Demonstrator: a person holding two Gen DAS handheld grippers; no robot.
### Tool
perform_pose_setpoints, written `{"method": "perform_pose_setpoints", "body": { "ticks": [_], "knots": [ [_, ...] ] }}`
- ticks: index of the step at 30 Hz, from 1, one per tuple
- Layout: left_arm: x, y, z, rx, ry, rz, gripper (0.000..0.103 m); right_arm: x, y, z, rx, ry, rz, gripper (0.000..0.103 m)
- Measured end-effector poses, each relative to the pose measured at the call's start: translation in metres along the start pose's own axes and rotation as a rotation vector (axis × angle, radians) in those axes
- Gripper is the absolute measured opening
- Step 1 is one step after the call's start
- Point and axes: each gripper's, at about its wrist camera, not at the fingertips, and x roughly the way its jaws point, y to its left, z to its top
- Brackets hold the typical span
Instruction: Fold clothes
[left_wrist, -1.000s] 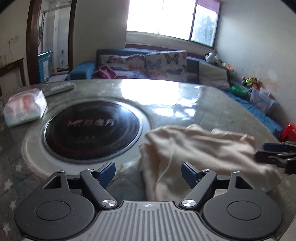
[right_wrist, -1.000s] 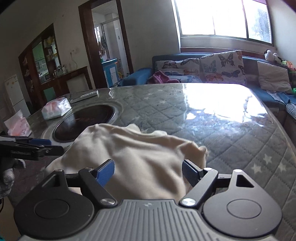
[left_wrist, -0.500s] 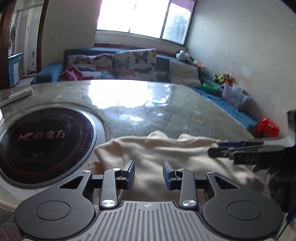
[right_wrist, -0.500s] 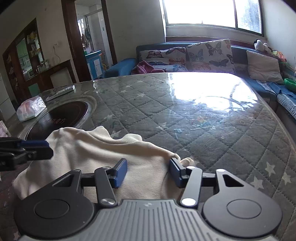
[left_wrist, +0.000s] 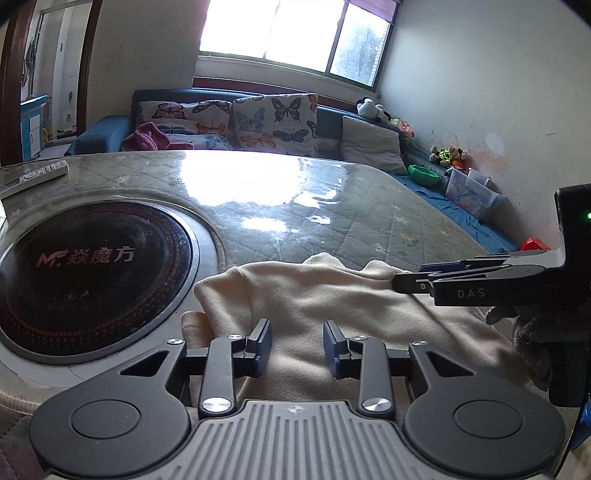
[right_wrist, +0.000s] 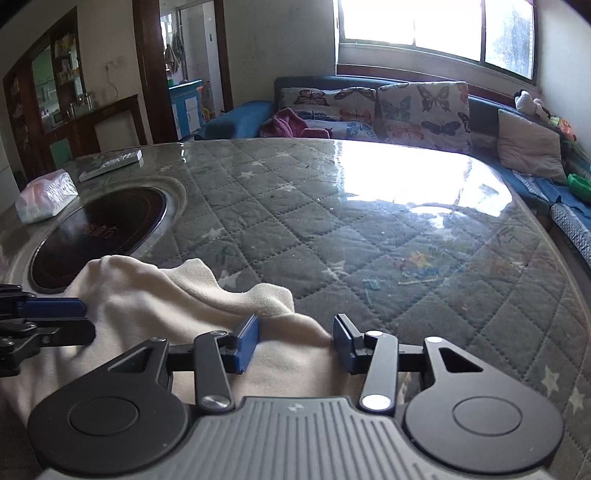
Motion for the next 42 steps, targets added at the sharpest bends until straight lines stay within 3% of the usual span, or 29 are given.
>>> {"method": "perform_pose_setpoints", "body": {
  "ticks": [3,11,18,25,28,31,35,41,42],
  "knots": [
    [-0.005,-0.004,-0.002,0.022,-0.012,0.006,0.048,-0.015,0.008,-0.001,-0.051,-0.027,0.009,0.047],
    [-0.011,-0.016,-0.009,0.081,-0.026,0.029,0.046,-0.040,0.045,-0.036,-0.210,-0.049,-0.021,0.053],
    [-0.011,-0.007,-0.013,0.069,-0.007,0.060,0.046,-0.059,0.038,-0.046,-0.159,-0.108,-0.049,0.058],
    [-0.020,-0.018,-0.011,0.068,-0.035,0.103,0.047,-0.066,0.026,-0.063,-0.157,-0.079,-0.079,0.059],
    [-0.022,-0.026,-0.006,0.088,-0.044,0.071,0.048,-0.078,0.022,-0.063,-0.137,-0.097,-0.080,0.060],
    [-0.017,-0.036,-0.004,0.101,-0.031,0.025,0.049,-0.083,0.022,-0.071,-0.154,-0.091,-0.104,0.068],
    [-0.002,-0.048,-0.007,0.094,0.001,-0.041,0.050,-0.083,0.015,-0.081,-0.114,-0.087,-0.110,0.068],
    [0.009,-0.057,-0.022,0.154,0.016,-0.030,0.052,-0.089,0.007,-0.070,-0.102,-0.118,-0.115,0.069],
    [0.009,-0.057,-0.022,0.152,0.016,-0.029,0.052,-0.088,0.005,-0.068,-0.098,-0.122,-0.122,0.074]
  ]
}}
